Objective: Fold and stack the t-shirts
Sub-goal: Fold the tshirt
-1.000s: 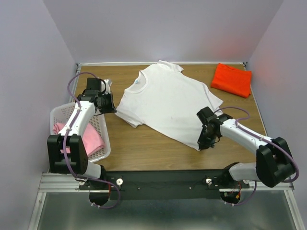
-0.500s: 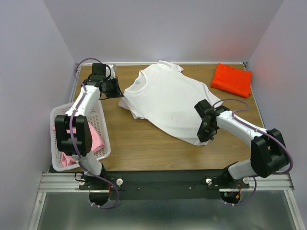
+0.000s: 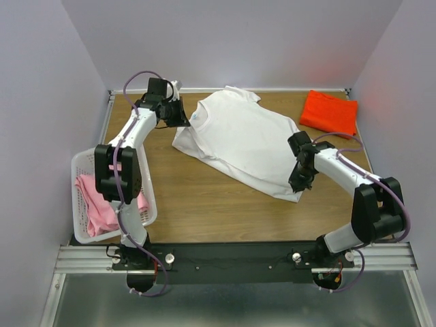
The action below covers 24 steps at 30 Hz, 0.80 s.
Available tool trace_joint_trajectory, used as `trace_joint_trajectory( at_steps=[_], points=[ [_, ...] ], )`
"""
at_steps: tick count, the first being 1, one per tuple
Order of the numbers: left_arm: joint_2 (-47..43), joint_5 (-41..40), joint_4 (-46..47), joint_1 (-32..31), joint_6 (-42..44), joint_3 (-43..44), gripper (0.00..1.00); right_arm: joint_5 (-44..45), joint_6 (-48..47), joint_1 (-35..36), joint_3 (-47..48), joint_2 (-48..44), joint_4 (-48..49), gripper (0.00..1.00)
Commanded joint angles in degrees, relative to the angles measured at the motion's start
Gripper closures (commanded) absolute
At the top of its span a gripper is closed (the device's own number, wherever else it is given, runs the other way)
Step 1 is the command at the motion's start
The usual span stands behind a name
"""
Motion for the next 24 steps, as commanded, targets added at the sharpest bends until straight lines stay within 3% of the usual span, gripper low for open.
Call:
trace_joint_trajectory(
  at_steps=[1,24],
  points=[
    [3.09,1.22,-0.57,-0.75,-0.87,5.47,1.00,2.09,-2.01,-2.02,1.71,1.25,-0.16,1.00],
    [18.29,2.88,-3.73,-2.95,-0.17,22.53,1.00,3.49,-3.85,-4.84,4.96,6.44,0.02,1.00]
  ],
)
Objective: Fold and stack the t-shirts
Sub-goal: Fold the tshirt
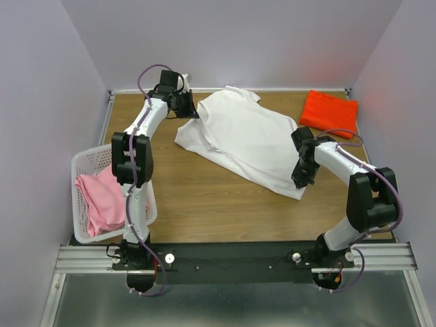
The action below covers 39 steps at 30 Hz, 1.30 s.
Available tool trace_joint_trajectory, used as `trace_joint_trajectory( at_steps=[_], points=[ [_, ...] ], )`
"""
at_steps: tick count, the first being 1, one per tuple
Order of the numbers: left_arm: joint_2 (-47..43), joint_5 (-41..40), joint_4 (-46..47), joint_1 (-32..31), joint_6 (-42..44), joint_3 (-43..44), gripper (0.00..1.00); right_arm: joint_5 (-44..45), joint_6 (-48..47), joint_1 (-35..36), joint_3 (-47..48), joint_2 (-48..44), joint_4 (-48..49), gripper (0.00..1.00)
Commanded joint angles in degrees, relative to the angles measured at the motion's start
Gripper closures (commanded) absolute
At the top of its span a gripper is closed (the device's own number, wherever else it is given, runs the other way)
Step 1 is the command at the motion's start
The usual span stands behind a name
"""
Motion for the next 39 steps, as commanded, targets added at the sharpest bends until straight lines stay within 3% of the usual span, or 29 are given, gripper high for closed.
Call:
trace_joint_trajectory(
  at_steps=[1,39],
  points=[
    [3.13,1.88,-2.24,-0.83,0.81,4.70,1.00,2.79,-0.23,-0.49,1.94,1.52,-0.11,1.00],
    [14.20,3.98,1.00,-0.92,-0.15,14.81,1.00,4.11,0.92,-1.64,4.23,5.22,-0.64,1.00]
  ],
)
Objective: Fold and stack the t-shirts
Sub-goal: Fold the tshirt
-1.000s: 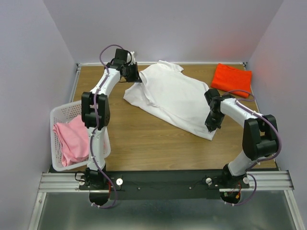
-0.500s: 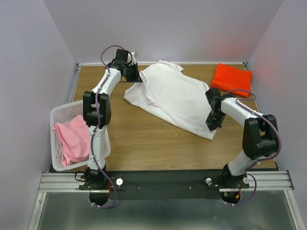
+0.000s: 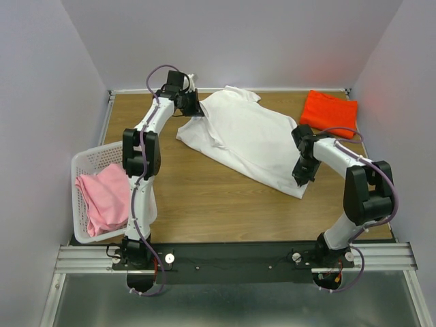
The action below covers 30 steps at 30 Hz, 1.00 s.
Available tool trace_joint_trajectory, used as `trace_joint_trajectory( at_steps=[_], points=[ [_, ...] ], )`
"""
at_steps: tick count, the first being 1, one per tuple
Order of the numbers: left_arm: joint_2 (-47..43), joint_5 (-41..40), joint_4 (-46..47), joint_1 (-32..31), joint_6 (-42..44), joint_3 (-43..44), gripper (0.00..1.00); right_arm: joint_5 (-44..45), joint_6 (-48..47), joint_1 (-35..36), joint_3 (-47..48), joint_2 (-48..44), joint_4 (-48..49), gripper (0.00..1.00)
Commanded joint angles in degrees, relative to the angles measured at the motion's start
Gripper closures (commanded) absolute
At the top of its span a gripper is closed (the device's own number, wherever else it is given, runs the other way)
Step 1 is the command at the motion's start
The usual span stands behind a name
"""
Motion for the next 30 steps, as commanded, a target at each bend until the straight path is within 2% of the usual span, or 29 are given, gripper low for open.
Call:
trace_joint_trajectory(
  at_steps=[1,12,13,14,15,17,18,19,21,22,25,30],
  points=[
    [2.51,2.39,1.02,-0.11,-0.26,2.22,1.00,2.47,0.87,-0.37,1.65,1.28,-0.57,1.00],
    [3.66,1.87,2.60,-0.11,-1.93,2.48,1.00,3.61,0.96,-0.37,3.32,2.69,-0.75,0.99],
    [3.57,1.60,3.13,-0.11,-2.28,2.92,0.89,3.88,1.13,-0.37,3.58,2.43,-1.18,0.98],
    [3.57,1.34,3.22,-0.11,-2.55,3.10,0.82,4.23,1.31,-0.45,3.76,2.25,-1.54,0.95],
    [3.40,0.99,3.48,-0.11,-2.81,3.36,0.69,5.01,1.83,-0.46,3.94,2.08,-1.80,0.86],
    [2.87,-0.50,3.66,-0.11,-2.81,3.98,0.59,6.07,2.62,-0.45,4.11,1.03,-2.94,0.76],
    [2.52,-1.03,3.75,-0.11,-2.81,3.98,0.57,6.60,2.63,-0.54,4.20,0.58,-3.12,0.69],
    [1.56,-1.47,3.92,-0.11,-2.72,3.89,0.55,7.56,2.98,-0.54,4.38,0.14,-3.47,0.56],
    [-0.20,-2.61,4.27,-0.11,-2.11,3.02,0.54,8.53,3.25,-0.54,4.81,-1.09,-4.09,0.42],
    [-0.99,-2.62,4.62,-0.11,-1.85,1.27,0.54,8.63,3.16,-0.54,4.90,-1.35,-4.18,0.38],
    [-3.89,-2.18,5.42,-0.11,-0.62,-2.25,0.54,8.37,2.02,-0.46,5.17,-2.32,-4.09,0.30],
    [-8.02,-2.26,5.50,-0.11,2.90,-12.51,0.55,5.99,0.70,-0.37,2.98,-4.16,-2.43,0.32]
  ],
)
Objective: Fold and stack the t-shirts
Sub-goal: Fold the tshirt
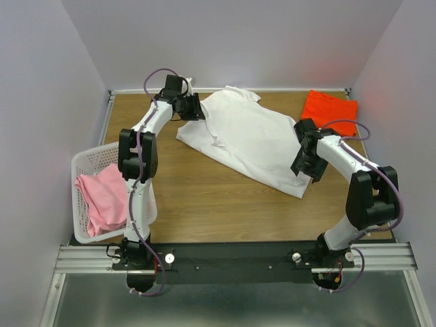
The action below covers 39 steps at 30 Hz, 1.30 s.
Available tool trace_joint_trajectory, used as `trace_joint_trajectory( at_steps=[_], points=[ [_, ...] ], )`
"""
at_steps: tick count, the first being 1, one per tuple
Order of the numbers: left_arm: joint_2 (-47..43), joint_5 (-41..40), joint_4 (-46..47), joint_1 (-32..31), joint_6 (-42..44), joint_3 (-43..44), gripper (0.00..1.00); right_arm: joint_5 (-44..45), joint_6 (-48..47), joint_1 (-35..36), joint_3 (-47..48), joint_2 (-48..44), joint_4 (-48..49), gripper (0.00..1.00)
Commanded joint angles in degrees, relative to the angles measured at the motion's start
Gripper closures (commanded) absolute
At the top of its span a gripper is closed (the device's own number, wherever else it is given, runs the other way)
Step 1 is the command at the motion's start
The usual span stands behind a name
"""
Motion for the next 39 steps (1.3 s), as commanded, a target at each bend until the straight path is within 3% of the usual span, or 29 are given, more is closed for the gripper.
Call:
trace_joint_trajectory(
  at_steps=[1,11,29,33,35,36,37,39],
  points=[
    [-6.82,-1.32,0.61,-0.11,4.01,-7.05,0.54,-0.93,-0.20,-0.41,-1.13,-3.27,0.40,0.34],
    [-13.87,-2.47,3.07,0.24,6.04,-20.86,0.54,-8.15,0.77,-0.32,-8.61,-8.11,6.64,0.41],
    [-10.88,-3.96,3.24,3.23,8.24,-22.88,0.55,-1.48,1.47,-0.32,-8.26,-0.82,13.06,0.53],
    [-10.36,-3.70,3.68,3.23,8.33,-23.23,0.55,-0.16,1.12,-0.32,-7.03,0.41,13.41,0.62],
    [-9.83,-3.44,4.30,3.23,8.24,-23.32,0.55,0.46,0.77,-0.41,-6.59,1.29,13.50,0.76],
    [-9.83,-3.52,4.30,3.23,8.24,-23.32,0.55,0.72,0.68,-0.32,-6.50,1.47,13.41,0.76],
    [-9.48,-3.61,4.39,3.23,8.33,-23.41,0.55,0.98,0.59,-0.32,-6.50,1.73,13.41,0.83],
    [-8.95,-4.05,4.30,3.32,8.59,-23.59,0.55,1.25,0.77,-0.41,-6.50,1.56,13.32,0.88]
  ],
)
